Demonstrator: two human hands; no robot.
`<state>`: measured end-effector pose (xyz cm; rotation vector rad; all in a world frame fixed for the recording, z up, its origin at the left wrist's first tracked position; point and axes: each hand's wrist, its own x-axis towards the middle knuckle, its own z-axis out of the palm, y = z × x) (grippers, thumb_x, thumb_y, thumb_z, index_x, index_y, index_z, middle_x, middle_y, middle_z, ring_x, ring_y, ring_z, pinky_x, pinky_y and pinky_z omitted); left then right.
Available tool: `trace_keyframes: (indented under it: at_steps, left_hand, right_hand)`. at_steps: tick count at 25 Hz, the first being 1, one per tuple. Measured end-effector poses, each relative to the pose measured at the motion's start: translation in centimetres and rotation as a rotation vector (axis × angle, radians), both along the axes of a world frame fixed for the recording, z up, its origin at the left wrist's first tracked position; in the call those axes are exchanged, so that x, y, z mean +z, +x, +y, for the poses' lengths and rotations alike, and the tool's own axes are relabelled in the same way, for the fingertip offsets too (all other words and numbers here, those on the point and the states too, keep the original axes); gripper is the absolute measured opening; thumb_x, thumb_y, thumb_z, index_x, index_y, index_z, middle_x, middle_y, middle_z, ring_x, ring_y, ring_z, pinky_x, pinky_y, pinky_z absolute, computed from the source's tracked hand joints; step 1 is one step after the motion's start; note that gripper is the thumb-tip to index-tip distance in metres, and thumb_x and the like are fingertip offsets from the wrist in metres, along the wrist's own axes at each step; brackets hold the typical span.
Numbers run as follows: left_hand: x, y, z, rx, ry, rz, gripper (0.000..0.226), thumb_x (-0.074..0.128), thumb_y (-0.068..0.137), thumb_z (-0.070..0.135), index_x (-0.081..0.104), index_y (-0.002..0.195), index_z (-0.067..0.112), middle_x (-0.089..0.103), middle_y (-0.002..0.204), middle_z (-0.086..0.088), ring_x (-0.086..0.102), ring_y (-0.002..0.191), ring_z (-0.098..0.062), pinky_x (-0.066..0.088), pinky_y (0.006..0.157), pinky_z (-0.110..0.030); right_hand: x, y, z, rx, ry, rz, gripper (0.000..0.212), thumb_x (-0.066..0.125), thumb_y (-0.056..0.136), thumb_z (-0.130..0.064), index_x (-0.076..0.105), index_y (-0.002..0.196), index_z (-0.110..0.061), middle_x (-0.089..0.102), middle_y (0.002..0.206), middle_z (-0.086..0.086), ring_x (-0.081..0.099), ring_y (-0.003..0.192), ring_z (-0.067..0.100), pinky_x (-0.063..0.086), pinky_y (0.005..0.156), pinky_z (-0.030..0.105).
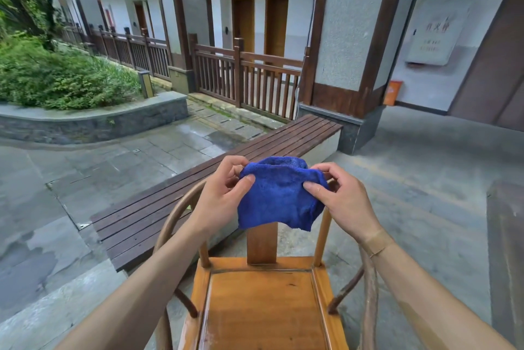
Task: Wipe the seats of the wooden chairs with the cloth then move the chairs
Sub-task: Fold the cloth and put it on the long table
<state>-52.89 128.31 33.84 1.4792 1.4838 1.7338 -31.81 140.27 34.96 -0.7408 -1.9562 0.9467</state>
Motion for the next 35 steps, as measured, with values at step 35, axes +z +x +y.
trace_keyframes:
  at_steps: [35]
  left_hand:
    - [1.9,43.3,-11.7,-1.881,-0.042,-0.055,0.014,0.064,0.088,0.023,0.061,0.098,0.032,0.059,0.085,-0.001,0.053,0.073,-0.008,0.045,0.069,-0.021]
  right_hand:
    - [2.5,24.0,-47.3,-2.055,0.105,-0.027,0.021,0.076,0.085,-0.015,0.068,0.094,-0.032,0.066,0.084,-0.003,0.057,0.071,0.029,0.050,0.069,0.035]
